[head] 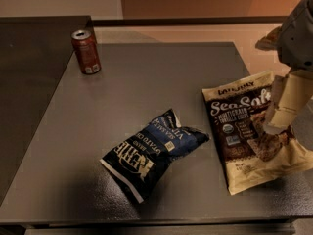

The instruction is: Move blue chip bag near coke can

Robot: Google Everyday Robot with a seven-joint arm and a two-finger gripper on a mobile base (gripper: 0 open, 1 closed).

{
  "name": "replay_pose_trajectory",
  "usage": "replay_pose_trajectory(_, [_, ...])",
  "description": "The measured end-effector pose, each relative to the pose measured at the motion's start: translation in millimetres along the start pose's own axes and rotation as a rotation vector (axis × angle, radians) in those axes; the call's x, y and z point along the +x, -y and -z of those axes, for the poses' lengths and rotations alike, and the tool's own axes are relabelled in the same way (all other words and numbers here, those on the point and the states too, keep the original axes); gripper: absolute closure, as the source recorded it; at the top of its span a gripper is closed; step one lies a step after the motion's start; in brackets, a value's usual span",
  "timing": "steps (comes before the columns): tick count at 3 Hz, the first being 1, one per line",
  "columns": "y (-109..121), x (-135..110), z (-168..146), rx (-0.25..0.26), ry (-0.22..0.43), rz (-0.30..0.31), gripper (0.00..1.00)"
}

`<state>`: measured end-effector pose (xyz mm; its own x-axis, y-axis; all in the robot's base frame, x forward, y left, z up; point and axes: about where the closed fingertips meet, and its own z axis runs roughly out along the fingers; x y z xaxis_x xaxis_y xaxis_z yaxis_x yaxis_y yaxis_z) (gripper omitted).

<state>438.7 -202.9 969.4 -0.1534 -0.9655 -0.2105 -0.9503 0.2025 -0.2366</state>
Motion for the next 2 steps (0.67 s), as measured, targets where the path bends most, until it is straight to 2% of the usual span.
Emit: replay_pose_trajectory(2, [-24.6,-53.7,-52.6,-0.104,0.067,0.208,0.00])
